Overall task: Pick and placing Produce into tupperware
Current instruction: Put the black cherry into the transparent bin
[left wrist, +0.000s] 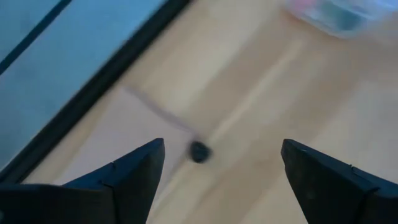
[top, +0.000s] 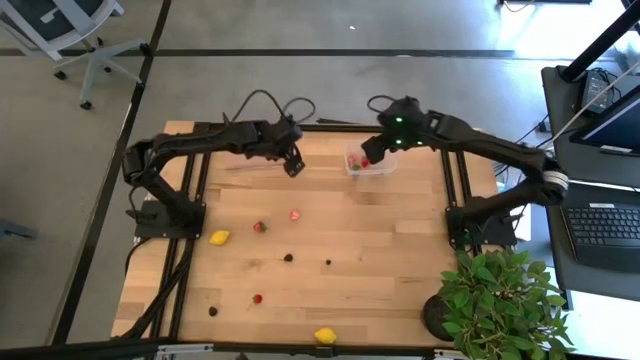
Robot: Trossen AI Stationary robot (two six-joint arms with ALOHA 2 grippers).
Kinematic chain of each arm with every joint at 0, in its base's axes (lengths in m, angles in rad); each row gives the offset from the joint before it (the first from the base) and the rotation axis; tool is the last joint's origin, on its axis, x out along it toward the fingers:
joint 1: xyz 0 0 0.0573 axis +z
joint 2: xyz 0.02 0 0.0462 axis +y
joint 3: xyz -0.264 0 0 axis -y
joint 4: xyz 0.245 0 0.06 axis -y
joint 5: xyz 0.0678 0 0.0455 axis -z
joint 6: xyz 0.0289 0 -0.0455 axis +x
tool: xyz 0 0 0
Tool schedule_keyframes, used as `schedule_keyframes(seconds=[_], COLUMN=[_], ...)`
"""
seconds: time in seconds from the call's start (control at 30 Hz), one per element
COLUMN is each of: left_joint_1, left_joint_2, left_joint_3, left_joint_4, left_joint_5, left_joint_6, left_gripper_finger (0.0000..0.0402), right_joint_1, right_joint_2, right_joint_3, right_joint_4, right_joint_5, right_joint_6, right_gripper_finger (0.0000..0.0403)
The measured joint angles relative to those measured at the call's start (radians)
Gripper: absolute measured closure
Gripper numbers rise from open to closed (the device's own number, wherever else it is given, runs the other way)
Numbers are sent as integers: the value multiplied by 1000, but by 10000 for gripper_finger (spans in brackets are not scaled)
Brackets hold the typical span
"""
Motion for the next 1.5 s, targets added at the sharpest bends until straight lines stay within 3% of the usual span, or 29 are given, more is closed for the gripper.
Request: schedule_keyframes(seconds=[0.13, 0.23, 0.3, 0.57, 0.7, 1.07, 1.5], left_joint_1=[56, 93, 116, 145, 145, 145, 148], left_joint_2=[0, 0, 0, 42, 123, 289, 322], left_joint_3=[0, 0, 0, 0, 0, 0, 0], left_joint_4=[-4, -25, -34, 7, 10, 5, 12], left_joint_5=[-15, 82, 153, 168, 240, 243, 245], left_joint_6=[-73, -62, -7, 258, 316, 353, 377], left_gripper_finger=[89, 91, 91, 95, 102, 120, 156], right_joint_1=[22, 36, 42, 43, 43, 43, 43], right_joint_2=[-92, -134, -146, -146, -146, -145, -145], right_joint_3=[0, 0, 0, -32, -47, -55, -55], right_joint_4=[5, 23, 24, 40, 49, 77, 117], right_joint_5=[8, 40, 61, 82, 82, 81, 80], right_joint_6=[27, 25, 24, 23, 24, 55, 79], right_gripper_finger=[143, 143, 143, 143, 143, 143, 143])
